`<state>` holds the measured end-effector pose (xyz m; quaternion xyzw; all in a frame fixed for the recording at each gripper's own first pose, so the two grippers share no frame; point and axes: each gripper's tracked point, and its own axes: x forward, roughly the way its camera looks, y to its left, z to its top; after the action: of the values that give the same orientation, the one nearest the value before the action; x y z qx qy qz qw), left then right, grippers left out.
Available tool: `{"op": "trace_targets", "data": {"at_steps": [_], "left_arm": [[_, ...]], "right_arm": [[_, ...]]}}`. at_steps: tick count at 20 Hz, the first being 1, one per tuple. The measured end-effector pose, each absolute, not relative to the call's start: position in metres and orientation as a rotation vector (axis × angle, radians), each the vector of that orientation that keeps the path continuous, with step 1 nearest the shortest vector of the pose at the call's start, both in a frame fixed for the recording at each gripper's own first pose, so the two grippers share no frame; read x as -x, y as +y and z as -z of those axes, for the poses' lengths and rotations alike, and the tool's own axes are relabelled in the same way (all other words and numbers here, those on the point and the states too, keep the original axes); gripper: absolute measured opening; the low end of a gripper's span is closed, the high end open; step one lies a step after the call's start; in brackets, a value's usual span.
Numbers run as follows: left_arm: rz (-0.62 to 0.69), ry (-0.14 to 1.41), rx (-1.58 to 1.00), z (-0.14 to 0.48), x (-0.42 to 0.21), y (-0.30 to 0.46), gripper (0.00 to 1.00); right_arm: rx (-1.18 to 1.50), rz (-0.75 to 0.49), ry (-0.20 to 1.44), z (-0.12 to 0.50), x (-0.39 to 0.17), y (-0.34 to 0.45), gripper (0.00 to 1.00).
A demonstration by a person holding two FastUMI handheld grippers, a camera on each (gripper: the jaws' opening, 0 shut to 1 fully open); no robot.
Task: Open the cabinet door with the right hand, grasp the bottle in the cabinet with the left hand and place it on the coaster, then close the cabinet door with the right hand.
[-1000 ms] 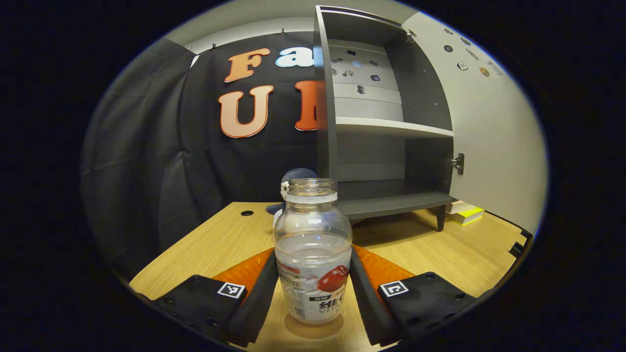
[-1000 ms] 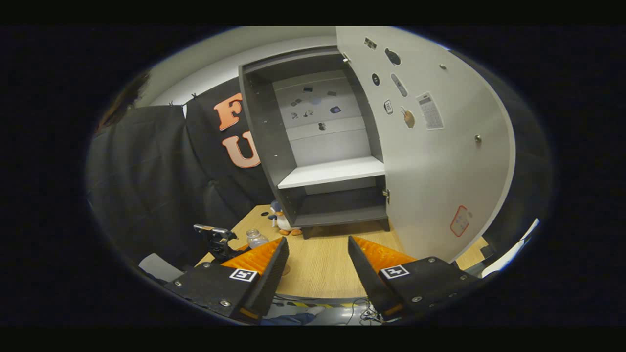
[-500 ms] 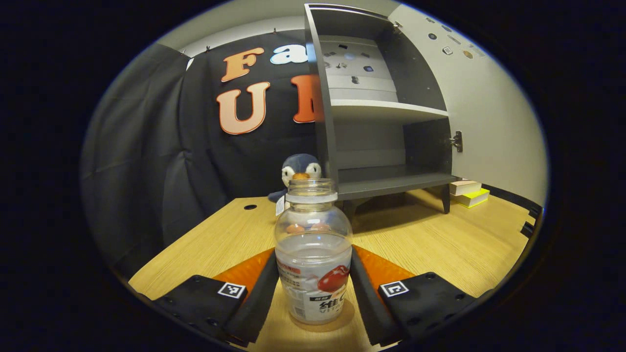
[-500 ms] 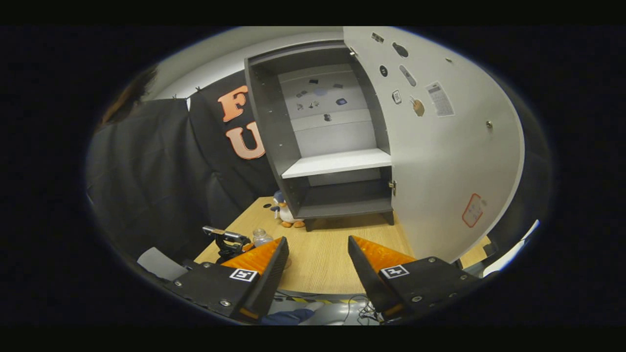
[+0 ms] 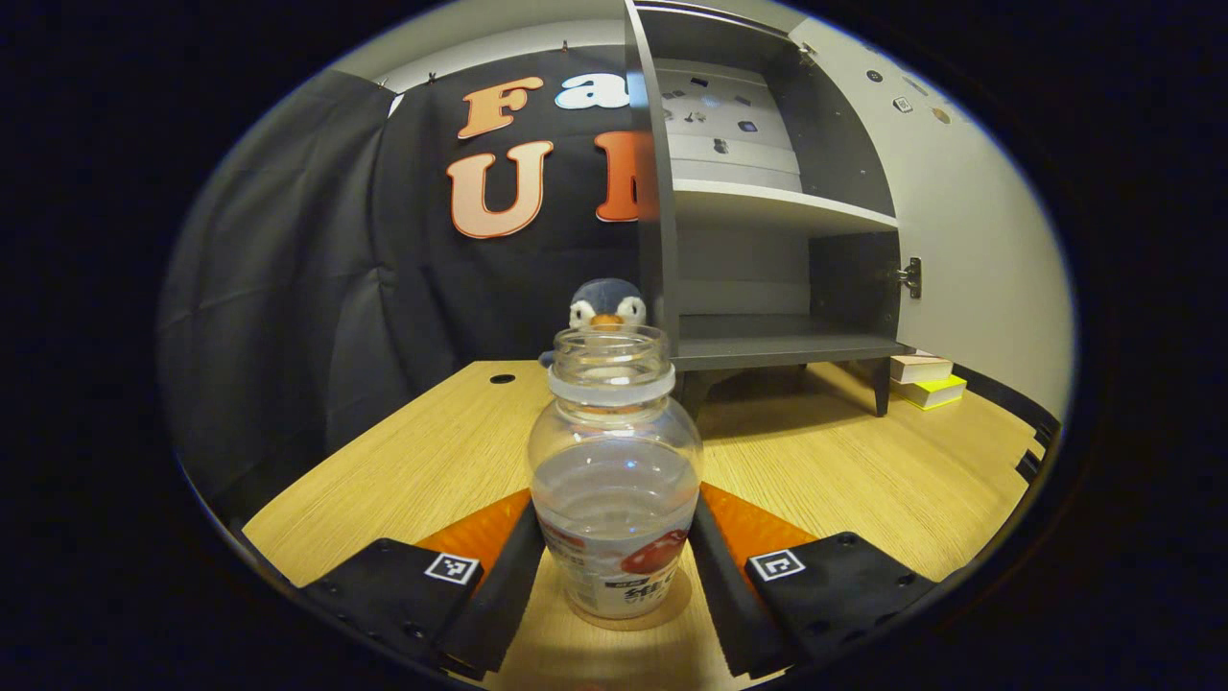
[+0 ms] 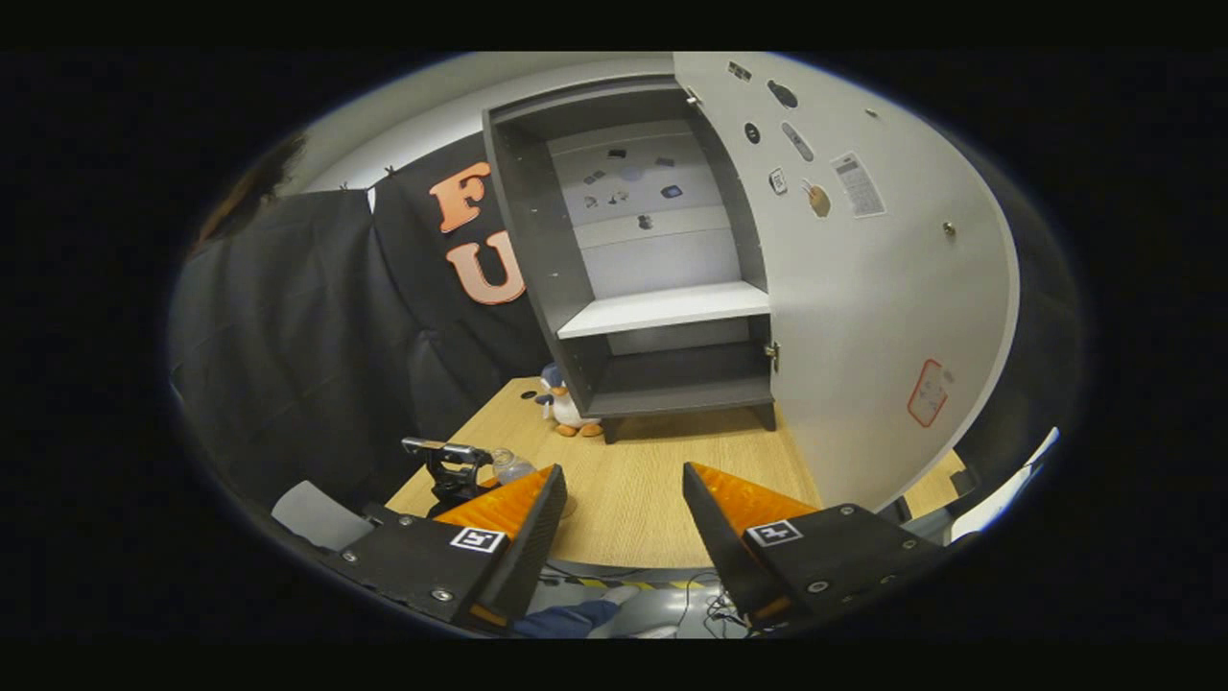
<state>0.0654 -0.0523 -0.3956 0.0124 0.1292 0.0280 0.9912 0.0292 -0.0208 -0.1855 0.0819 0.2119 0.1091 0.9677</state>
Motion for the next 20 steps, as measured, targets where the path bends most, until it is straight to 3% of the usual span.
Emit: {"op": "trace_targets", "data": {"at_steps": [9,20], "left_arm": [[-0.047,0.208,-0.027,0.366,-0.058,-0.051,0.91],[-0.028,0.118,-0.039,0.269,-0.034,-0.059,0.91]], "right_arm": [[-0.172,-0.234,0.414,0.18,-0.021,-0.018,0.77],[-0.174,-0.202,0.293,0.135,0.011,-0.042,0.77]]}}
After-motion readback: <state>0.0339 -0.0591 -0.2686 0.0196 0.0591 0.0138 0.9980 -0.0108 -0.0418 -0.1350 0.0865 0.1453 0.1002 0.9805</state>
